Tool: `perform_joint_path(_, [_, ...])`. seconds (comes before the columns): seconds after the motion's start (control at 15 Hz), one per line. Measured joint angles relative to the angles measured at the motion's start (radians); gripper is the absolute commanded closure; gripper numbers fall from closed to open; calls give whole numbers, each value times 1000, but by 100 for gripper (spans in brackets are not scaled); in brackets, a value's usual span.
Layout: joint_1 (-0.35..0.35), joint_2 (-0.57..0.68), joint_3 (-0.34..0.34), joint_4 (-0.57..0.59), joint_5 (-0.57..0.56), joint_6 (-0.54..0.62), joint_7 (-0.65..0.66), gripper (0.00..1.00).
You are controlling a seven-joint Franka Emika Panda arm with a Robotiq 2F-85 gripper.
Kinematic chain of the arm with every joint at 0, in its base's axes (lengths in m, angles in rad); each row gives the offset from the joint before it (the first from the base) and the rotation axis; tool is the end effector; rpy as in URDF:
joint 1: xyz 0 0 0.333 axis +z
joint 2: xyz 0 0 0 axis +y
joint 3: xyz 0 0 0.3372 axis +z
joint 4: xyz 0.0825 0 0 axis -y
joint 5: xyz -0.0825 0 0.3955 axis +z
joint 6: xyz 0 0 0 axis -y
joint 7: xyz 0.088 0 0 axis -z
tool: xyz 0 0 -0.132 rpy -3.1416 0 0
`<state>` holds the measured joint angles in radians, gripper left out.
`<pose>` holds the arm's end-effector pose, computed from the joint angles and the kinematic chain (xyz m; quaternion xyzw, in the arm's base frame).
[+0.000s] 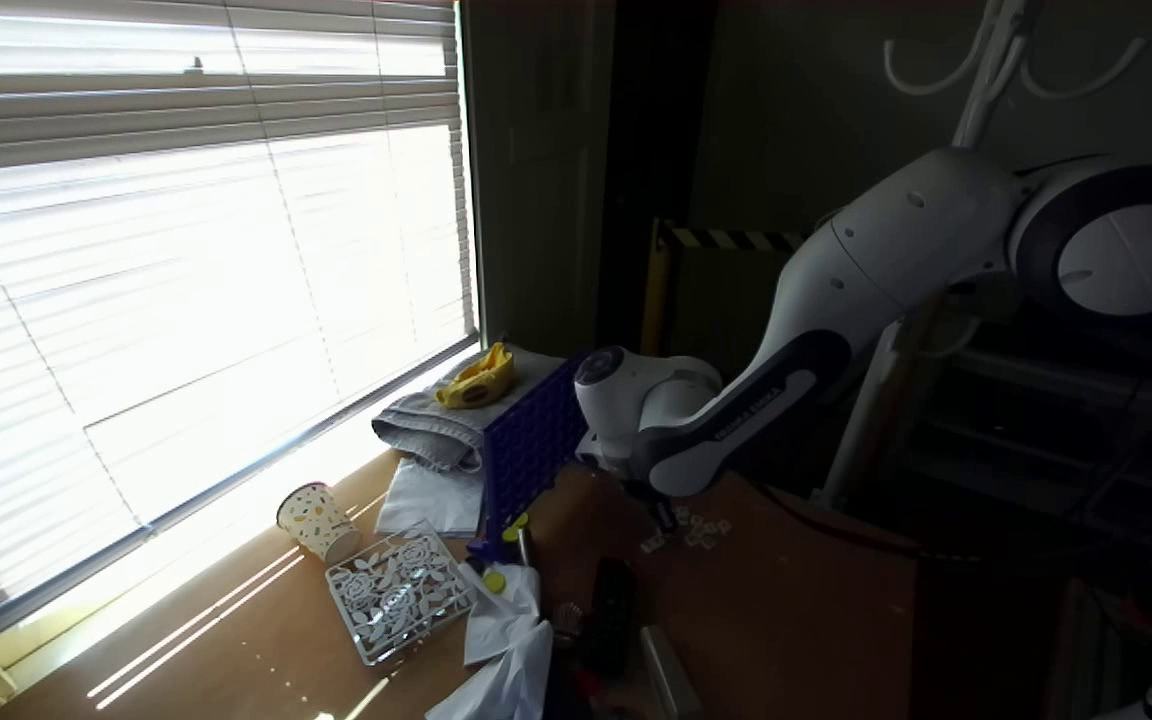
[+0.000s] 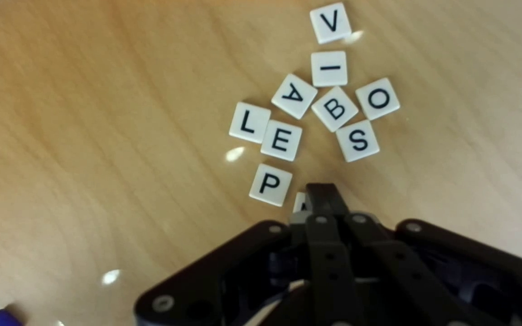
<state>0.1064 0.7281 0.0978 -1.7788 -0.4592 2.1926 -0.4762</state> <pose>0.6267 0.1031 0.1113 0.8622 0.4671 -0.1637 0.1078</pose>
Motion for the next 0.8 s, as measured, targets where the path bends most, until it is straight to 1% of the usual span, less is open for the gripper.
perform_joint_path(0.4, [5, 0, 3, 0, -1, -6, -25, 100])
perform_joint_path(0.8, [17, 0, 5, -2, -5, -38, -72, 100])
